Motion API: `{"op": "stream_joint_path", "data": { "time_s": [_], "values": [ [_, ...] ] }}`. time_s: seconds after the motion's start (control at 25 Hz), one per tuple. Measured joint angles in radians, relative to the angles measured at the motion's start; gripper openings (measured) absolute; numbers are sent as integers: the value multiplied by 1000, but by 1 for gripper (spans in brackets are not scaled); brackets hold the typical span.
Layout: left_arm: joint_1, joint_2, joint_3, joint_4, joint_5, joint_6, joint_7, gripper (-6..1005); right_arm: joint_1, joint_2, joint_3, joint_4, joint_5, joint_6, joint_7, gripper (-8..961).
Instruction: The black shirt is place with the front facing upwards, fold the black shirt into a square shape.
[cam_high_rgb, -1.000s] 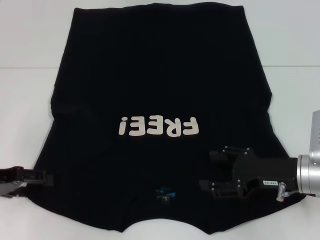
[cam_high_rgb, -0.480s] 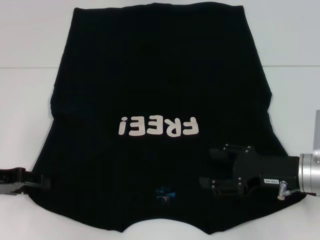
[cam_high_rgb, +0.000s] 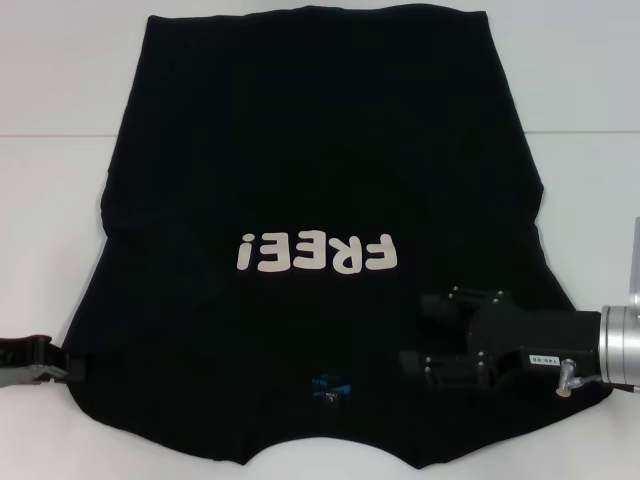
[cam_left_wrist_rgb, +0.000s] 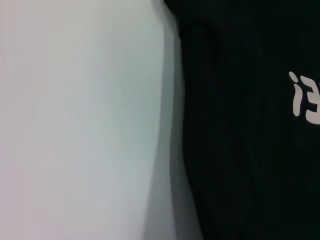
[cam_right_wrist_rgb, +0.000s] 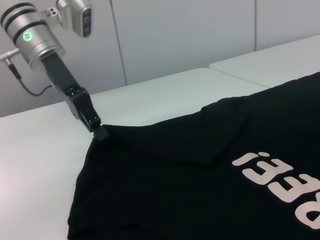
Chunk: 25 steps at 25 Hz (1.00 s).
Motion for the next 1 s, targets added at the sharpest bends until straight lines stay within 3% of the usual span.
{"op": "stream_joint_path", "data": {
  "time_s": [0.16, 0.36, 0.56, 0.64, 0.88, 1.0],
  "values": [
    [0, 1, 0, -3, 0, 0, 2, 107, -1, -3, 0, -9, 0, 0, 47, 884],
    [4, 1, -1, -3, 0, 0, 5, 27, -16, -7, -12, -82, -27, -2, 198, 883],
    [6, 4, -7, -3, 0, 2, 19, 13, -41, -13, -15, -309, -151, -79, 561, 882],
    [7, 5, -8, -1, 0, 6, 27, 14, -38, -25, -16, -411, -226, -140, 753, 882],
    [7, 9, -9, 4, -1, 7, 39, 17, 31, -111, -8, -560, -442, -329, 1310, 884],
    [7, 10, -10, 4, -1, 3, 48, 18, 58, -123, -6, -566, -544, -350, 1408, 877]
  ]
}}
